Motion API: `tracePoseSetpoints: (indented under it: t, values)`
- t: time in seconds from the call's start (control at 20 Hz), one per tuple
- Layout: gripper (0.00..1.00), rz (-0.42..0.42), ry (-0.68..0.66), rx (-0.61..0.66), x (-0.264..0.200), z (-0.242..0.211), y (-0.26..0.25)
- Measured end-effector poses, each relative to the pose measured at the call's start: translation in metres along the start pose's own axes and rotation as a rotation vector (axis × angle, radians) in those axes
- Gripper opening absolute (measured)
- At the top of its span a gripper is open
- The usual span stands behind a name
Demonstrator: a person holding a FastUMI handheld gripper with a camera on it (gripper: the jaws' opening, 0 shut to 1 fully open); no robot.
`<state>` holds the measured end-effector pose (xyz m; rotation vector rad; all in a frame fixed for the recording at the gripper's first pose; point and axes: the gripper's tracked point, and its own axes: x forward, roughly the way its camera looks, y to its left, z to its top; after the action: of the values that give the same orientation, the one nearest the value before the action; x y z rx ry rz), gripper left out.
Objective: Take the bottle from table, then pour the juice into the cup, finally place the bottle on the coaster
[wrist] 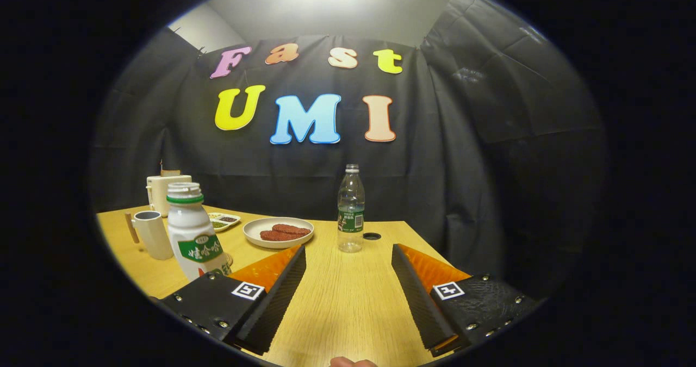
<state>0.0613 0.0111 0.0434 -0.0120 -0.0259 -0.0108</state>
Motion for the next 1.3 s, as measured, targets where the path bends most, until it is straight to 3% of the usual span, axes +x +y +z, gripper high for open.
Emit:
tracePoseSetpoints:
  t: [0.35,0.6,0.8,1.3]
  values:
    - [0.97,0.042,0.011,0.010,-0.055,0.012,0.048]
    - [0.97,0.123,0.011,0.006,-0.077,0.002,0.095]
    - [0.97,0.164,0.040,0.005,-0.070,-0.012,0.130]
    - [0.97,0.091,0.084,0.011,-0.012,-0.038,0.156]
